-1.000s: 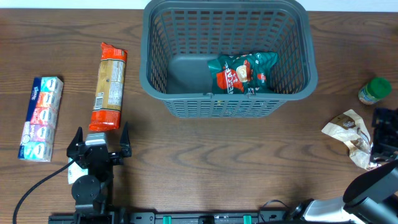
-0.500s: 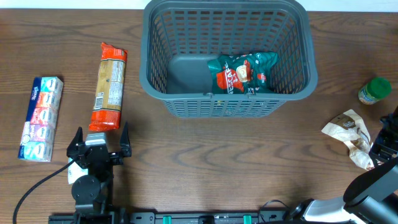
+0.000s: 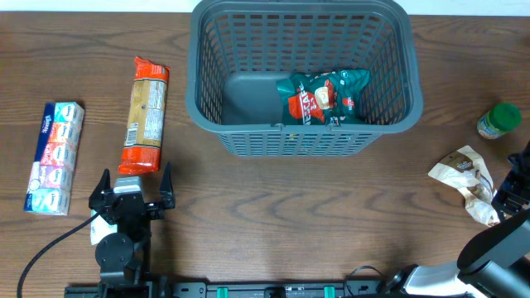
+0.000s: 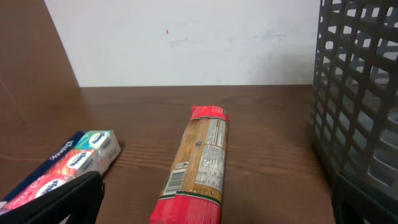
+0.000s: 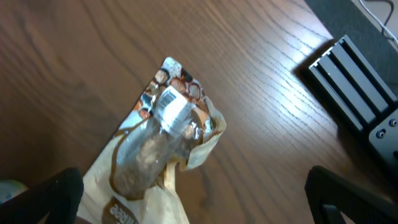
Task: Pack container
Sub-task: 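Move the right gripper down to the white-brown pouch, then grasp the white-brown pouch with the right gripper and lift it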
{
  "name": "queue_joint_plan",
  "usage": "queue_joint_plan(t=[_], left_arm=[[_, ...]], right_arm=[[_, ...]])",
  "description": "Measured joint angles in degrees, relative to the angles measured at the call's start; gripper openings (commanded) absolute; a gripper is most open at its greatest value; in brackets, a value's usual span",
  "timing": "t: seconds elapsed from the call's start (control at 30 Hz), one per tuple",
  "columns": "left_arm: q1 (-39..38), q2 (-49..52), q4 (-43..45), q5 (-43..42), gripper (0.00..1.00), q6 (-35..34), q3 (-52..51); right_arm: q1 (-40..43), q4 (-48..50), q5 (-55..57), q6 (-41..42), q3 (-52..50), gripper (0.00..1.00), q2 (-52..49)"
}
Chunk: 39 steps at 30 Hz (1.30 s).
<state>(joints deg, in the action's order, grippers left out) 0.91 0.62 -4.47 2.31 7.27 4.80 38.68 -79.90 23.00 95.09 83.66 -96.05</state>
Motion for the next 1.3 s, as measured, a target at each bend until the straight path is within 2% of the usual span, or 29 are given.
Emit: queue_joint_plan(t=[0.07,0.2,0.33,0.43,0.6,0.9,1.27,1.3], left_arm=[[0.0,0.0,0.0,0.0,0.99,0.0,0.0],[0.0,0.0,0.0,0.0,0.99,0.0,0.0],[0.0,0.0,0.0,0.0,0.99,0.0,0.0],[0.0,0.0,0.0,0.0,0.99,0.0,0.0],[0.0,0.0,0.0,0.0,0.98,0.0,0.0],[0.0,0.0,0.0,0.0,0.99,0.0,0.0],[0.0,0.0,0.0,0.0,0.98,0.0,0.0],[0.0,0.0,0.0,0.0,0.99,0.0,0.0]], right_arm=[[0.0,-0.2,0.8,2.7,0.0,0.98,0.0],[0.0,0.7,1.8,7.4,0.0,0.88,0.0],[0.0,4.9,2.2,10.5,-0.2,0.86,0.0],[0.0,8.2,2.3,11.5,-1.1,0.81,-0.2],[0.0,11.4,1.9,12.5,-3.8,0.82,-2.5],[-0.5,14.2,-0.5,14.3,-6.5,0.82,-13.7],[-2.3,16.6,-1.6,14.9,-6.5,0.8,-21.5],[-2.6,16.8,-1.3,15.2,-6.5,0.77,-22.0]])
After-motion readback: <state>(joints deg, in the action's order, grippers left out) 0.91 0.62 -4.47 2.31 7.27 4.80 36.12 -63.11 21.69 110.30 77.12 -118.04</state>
